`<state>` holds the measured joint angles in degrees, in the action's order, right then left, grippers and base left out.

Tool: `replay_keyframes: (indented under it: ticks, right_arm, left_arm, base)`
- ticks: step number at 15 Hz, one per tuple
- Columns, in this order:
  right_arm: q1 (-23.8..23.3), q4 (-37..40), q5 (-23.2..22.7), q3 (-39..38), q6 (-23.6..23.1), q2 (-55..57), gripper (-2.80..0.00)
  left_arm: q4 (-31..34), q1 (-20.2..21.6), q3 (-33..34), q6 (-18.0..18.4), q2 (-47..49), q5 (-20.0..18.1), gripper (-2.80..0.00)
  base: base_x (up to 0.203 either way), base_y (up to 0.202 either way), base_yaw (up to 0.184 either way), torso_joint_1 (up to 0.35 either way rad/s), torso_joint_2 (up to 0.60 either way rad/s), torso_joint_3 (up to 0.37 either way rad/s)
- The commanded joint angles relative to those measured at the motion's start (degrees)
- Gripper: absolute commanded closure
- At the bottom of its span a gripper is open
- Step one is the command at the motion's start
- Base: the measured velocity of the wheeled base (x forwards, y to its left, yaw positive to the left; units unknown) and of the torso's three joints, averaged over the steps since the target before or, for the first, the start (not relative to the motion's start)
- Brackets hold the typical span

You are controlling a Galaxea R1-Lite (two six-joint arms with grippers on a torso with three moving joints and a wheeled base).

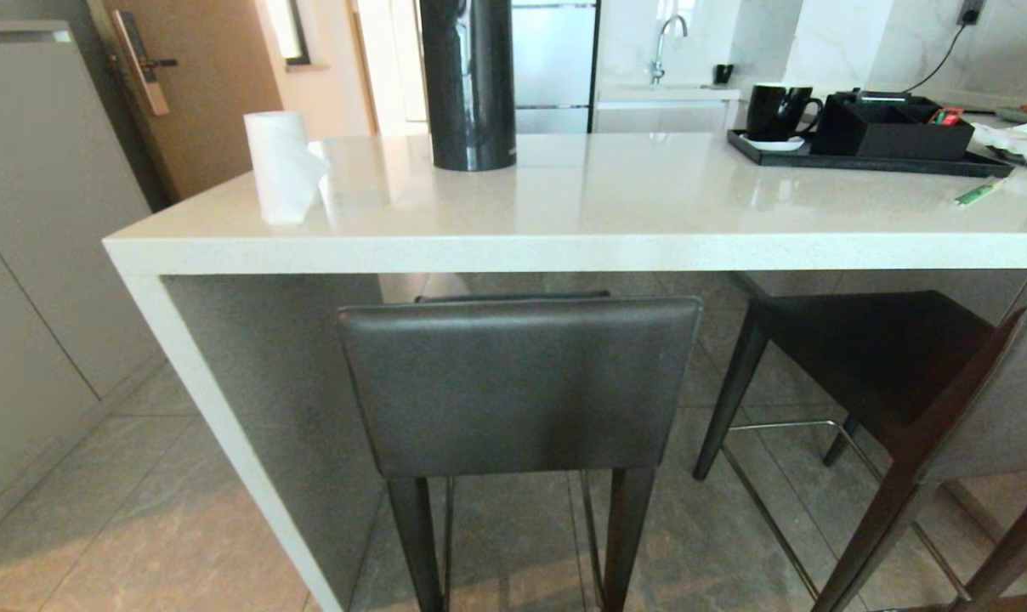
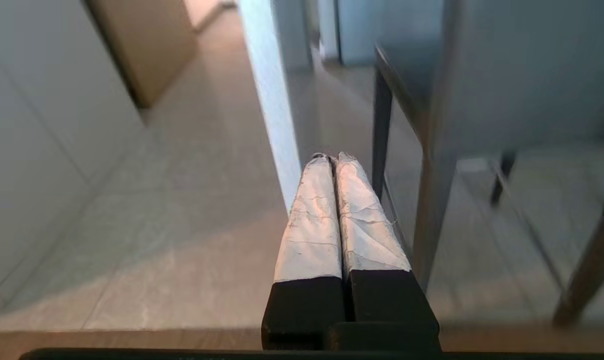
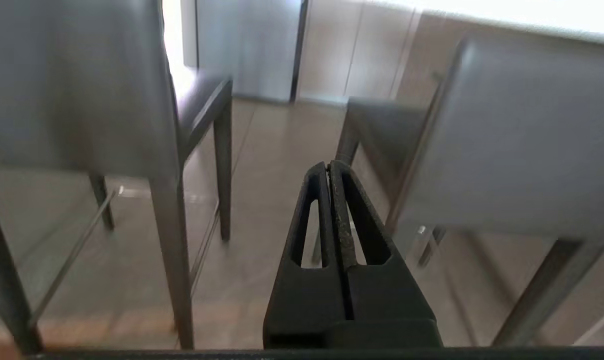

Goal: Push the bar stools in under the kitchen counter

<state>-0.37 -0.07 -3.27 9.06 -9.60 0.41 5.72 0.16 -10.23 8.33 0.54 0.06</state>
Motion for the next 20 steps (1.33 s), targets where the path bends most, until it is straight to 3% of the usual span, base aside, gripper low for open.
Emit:
replay_keyframes:
  ticks: [1,4,7,9,11,20]
  right_arm:
    - [0.0,-3.1,-0.2,-6.0,-0.2,-0.4,0.00]
    - [0.0,-4.2,-0.5,-9.1,4.9,-0.4,0.00]
    - [0.0,-4.3,-0.6,-9.1,4.1,-0.4,0.00]
    - [0.0,1.0,2.2,-8.9,4.8,-0.3,0.00]
    - [0.0,-0.3,2.4,-9.1,3.5,-0.3,0.00]
    - [0.0,-0.3,2.5,-9.0,5.9,-0.3,0.00]
  left_arm:
    - [-1.1,0.0,4.6,0.5,-0.5,-0.3,0.00]
    - [-5.6,0.0,9.6,-3.4,-0.5,-0.8,0.00]
    - [-5.7,-0.1,10.1,-3.9,-0.5,-0.6,0.00]
    - [-5.7,-0.2,10.0,-6.4,-0.5,-0.2,0.00]
    - [-5.7,-0.2,10.0,-7.8,-0.5,-0.1,0.00]
    - [-5.3,-0.2,9.8,-7.9,-0.5,-0.3,0.00]
  base:
    - [0.000,0.000,0.000,0.000,0.00,0.000]
    - [0.000,0.000,0.000,0.000,0.00,0.000]
    - [0.000,0.000,0.000,0.000,0.00,0.000]
    - [0.000,0.000,0.000,0.000,0.00,0.000]
    - [0.000,0.000,0.000,0.000,0.00,0.000]
    - [0.000,0.000,0.000,0.000,0.00,0.000]
